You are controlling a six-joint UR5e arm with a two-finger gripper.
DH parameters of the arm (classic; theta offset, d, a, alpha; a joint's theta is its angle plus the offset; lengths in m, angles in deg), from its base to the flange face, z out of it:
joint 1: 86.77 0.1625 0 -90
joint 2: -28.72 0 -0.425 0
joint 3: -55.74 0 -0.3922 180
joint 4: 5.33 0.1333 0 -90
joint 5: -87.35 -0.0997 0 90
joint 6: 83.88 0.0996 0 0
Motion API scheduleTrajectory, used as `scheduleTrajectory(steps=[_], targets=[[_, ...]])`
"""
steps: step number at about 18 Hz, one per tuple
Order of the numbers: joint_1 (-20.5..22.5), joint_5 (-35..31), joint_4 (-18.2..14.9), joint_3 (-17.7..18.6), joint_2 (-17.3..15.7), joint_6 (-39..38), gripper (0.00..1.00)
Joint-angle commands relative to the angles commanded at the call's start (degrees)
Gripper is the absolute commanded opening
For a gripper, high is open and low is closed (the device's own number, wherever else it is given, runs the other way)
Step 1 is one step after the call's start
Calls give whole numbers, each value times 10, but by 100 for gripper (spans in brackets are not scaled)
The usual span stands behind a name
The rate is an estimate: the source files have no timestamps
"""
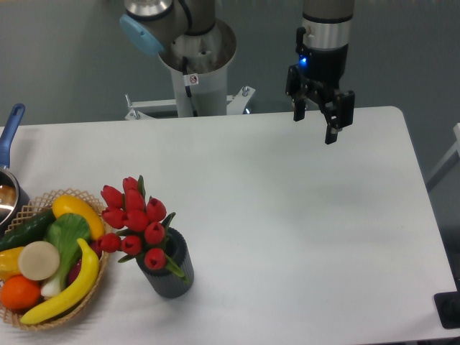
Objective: Pick up the flowers from the vase
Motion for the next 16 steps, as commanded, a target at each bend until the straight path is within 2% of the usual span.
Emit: scheduleTrajectory(steps=[10,14,16], targets=[[-2,23,-1,-1,1,-18,100],[-3,77,10,12,4,-160,100],[-10,90,55,28,5,-197,100]])
